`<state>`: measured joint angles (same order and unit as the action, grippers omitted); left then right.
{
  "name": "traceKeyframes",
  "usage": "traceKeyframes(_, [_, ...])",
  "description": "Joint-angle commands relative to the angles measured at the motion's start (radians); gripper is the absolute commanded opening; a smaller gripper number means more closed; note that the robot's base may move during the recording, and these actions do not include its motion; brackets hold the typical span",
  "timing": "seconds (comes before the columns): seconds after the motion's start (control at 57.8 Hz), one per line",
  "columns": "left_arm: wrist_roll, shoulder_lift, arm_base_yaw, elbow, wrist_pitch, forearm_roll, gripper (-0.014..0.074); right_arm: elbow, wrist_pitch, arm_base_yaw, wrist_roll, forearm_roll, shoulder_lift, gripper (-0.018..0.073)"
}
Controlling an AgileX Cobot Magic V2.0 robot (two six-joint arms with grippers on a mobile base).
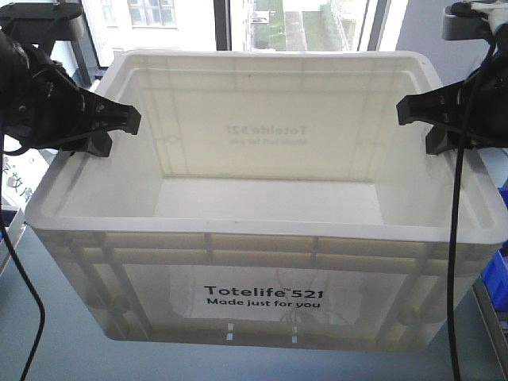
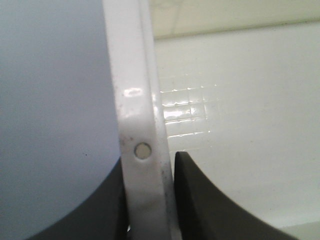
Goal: Move bin from left to right shelf
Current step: 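Keep gripping the crate rims while driving across the room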
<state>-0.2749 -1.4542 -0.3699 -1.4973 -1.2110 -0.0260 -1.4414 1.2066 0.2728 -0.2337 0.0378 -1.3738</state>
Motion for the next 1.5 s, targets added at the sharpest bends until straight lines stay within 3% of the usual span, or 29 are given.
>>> traceKeyframes(0.0, [0.027,0.048,-0.011,-0.039,0.104,0.033,-0.0006,-0.042,-0.110,0.006,0.031,-0.025,0.039,0.0000])
traceKeyframes(1.487, [0.027,0.048,-0.011,-0.039,0.105,0.033,-0.0006,-0.042,-0.110,0.006,0.031,-0.025,0.039,0.0000])
